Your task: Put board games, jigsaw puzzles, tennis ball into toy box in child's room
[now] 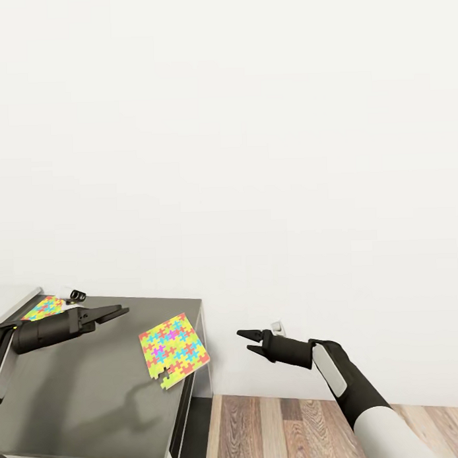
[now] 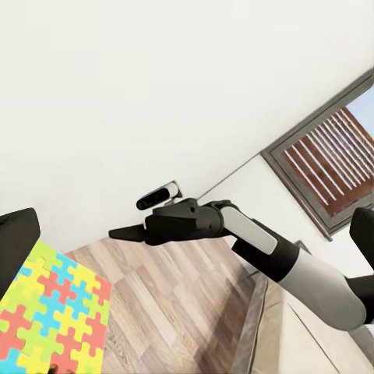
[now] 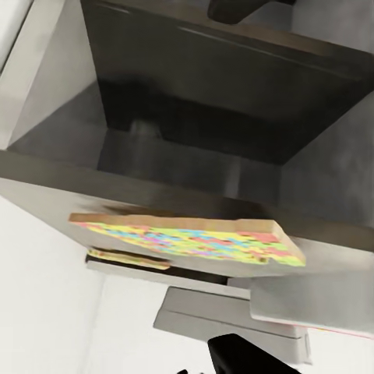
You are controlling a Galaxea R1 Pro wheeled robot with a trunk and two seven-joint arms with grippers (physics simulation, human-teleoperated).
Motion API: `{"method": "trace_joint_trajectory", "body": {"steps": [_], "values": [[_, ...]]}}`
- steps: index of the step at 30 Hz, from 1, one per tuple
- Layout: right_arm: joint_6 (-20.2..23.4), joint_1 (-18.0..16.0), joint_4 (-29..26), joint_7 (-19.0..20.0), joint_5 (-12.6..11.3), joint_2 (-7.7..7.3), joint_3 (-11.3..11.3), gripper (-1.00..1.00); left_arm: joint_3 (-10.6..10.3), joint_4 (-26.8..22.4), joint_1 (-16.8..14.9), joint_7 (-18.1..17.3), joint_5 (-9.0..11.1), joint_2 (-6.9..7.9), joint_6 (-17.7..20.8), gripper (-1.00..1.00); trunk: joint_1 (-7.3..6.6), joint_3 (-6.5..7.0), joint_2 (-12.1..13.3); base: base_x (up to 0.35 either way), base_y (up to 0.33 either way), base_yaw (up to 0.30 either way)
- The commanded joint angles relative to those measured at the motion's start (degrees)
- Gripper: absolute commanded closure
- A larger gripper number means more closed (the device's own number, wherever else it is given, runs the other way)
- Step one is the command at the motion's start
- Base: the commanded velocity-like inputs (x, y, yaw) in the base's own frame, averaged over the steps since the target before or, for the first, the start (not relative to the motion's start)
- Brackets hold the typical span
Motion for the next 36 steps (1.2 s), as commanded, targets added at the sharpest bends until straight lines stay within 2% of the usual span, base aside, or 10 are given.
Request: {"method": "trace_joint_trajectory", "body": {"steps": [1,24,36], "values": [[0.3,-0.03,-0.01,0.0,-0.13,0.04,-0.02,-1.0,0.0,0.0,-0.03,-0.23,-0.04,0.02,0.61,-1.0,0.0,-0.06,-0.03,0.0,0.0,0.0],[0.34,-0.03,0.04,-0.01,-0.12,0.42,0.3,-1.0,-0.01,0.0,0.09,-0.23,-0.04,-0.03,0.61,-1.0,0.0,-0.06,-0.03,-0.016,0.048,0.0],[1.29,-0.03,0.06,-1.44,-0.03,1.85,0.49,-1.0,0.02,0.0,0.15,-0.23,-0.07,0.01,0.61,-1.0,0.0,-0.06,-0.03,-0.012,0.009,0.0]]}}
